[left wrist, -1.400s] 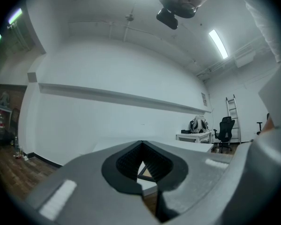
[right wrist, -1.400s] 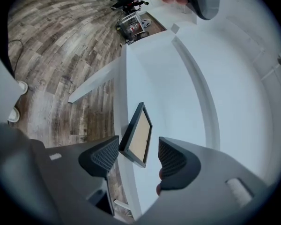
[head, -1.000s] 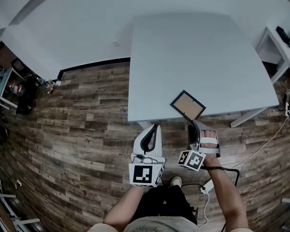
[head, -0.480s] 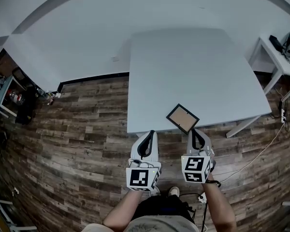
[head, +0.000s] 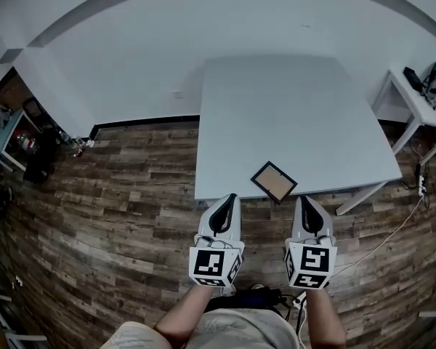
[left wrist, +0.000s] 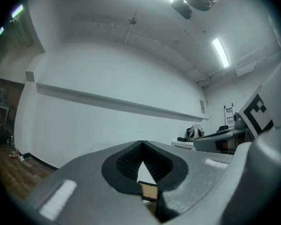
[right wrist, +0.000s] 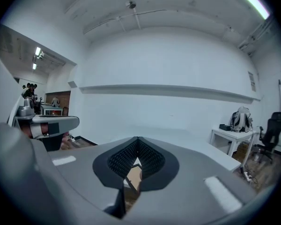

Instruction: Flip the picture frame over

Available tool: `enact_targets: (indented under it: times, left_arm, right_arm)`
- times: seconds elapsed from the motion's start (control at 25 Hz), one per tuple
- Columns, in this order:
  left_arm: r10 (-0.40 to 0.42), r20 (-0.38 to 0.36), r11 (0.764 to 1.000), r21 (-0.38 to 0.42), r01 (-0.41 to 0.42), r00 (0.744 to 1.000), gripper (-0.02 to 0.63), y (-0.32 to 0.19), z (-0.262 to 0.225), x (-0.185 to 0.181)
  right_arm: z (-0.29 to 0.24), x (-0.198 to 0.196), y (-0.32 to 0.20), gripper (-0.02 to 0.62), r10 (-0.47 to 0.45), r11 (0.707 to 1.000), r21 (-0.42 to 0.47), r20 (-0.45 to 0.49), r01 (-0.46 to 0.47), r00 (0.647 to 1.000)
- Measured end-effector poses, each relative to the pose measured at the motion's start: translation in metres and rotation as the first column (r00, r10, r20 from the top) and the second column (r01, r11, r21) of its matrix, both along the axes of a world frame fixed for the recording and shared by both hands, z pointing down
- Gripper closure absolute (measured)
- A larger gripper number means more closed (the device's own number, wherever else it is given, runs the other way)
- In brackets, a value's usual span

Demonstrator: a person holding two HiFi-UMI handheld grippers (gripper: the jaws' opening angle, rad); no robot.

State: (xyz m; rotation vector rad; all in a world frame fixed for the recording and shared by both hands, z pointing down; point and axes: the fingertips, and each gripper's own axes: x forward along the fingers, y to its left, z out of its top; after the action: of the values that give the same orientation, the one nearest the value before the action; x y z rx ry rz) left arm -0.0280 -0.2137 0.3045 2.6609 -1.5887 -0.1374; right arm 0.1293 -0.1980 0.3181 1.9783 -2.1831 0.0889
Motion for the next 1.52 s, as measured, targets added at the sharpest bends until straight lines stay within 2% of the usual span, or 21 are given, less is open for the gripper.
enact_targets:
  times: [0.12,0.36,1.52]
  left_arm:
    - [0.001,0.008,1.000,0.007,-0.001,1.000,0.604,0.004,-0.007,-0.003]
    - [-0.006,0.026,1.000,0.011,0.006,1.000,0.604,0.003,-0.011,-0.008]
    - [-0.036,0.035,0.999,-0.019,0.037,0.999,0.604,-0.012,0.004,-0.007]
  right_arm:
    - [-0.005,0.004,0.005,0.571,0.012,1.000,0.015,0.013,-0.012,1.000]
    - [-0.008,0.003,0.005,0.571,-0.021,0.999,0.052,0.052,0.018,0.998]
    - [0.000,-0.004,-0.006,0.572,-0.063,0.998,0.032,0.015,0.062,0.998]
